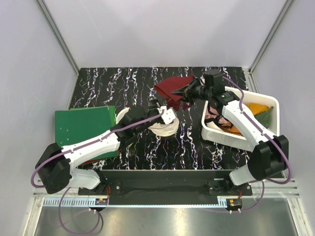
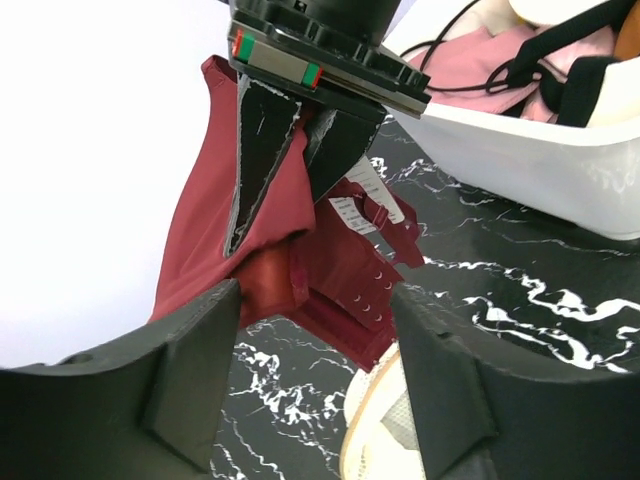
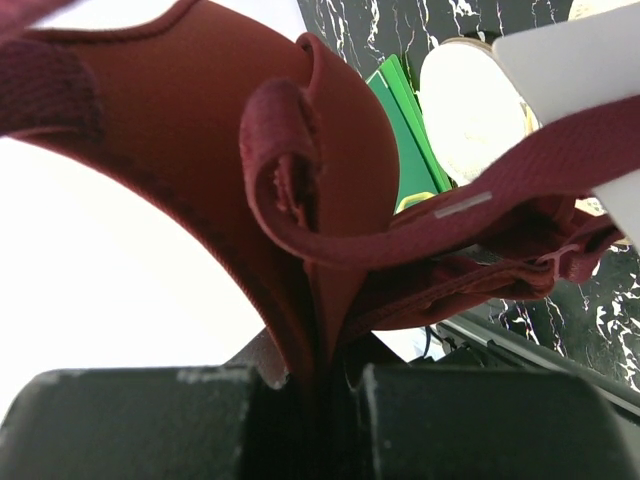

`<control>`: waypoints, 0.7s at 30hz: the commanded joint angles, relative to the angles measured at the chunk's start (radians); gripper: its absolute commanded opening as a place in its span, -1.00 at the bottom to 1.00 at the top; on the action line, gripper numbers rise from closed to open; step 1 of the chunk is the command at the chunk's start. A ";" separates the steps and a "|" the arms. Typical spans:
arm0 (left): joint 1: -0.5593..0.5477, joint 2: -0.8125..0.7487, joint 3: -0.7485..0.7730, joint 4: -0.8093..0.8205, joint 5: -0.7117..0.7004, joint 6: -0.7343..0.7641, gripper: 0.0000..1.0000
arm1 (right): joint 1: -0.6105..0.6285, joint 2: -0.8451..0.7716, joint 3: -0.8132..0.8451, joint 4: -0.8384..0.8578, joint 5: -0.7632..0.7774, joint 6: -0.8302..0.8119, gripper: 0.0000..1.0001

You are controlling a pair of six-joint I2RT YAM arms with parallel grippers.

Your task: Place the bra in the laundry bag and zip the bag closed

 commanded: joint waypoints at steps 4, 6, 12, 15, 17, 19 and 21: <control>-0.002 0.014 0.037 0.147 -0.011 0.062 0.26 | 0.017 -0.011 0.022 0.017 0.007 0.013 -1.00; -0.004 0.002 0.029 0.152 -0.019 0.068 0.31 | 0.017 -0.011 0.021 0.017 0.006 0.014 -1.00; -0.004 0.000 0.043 0.144 -0.022 0.076 0.43 | 0.019 -0.004 0.024 0.016 0.003 0.017 -1.00; -0.004 0.025 0.066 0.114 -0.003 0.089 0.35 | 0.022 -0.005 0.027 0.017 -0.002 0.025 -1.00; -0.002 0.033 0.064 0.127 -0.002 0.089 0.25 | 0.023 -0.010 0.027 0.017 -0.003 0.028 -1.00; -0.002 0.045 0.064 0.138 -0.009 0.092 0.02 | 0.025 -0.014 0.022 0.017 -0.005 0.034 -1.00; -0.002 0.062 0.075 0.131 -0.012 0.099 -0.04 | 0.026 -0.016 0.021 0.017 -0.012 0.037 -1.00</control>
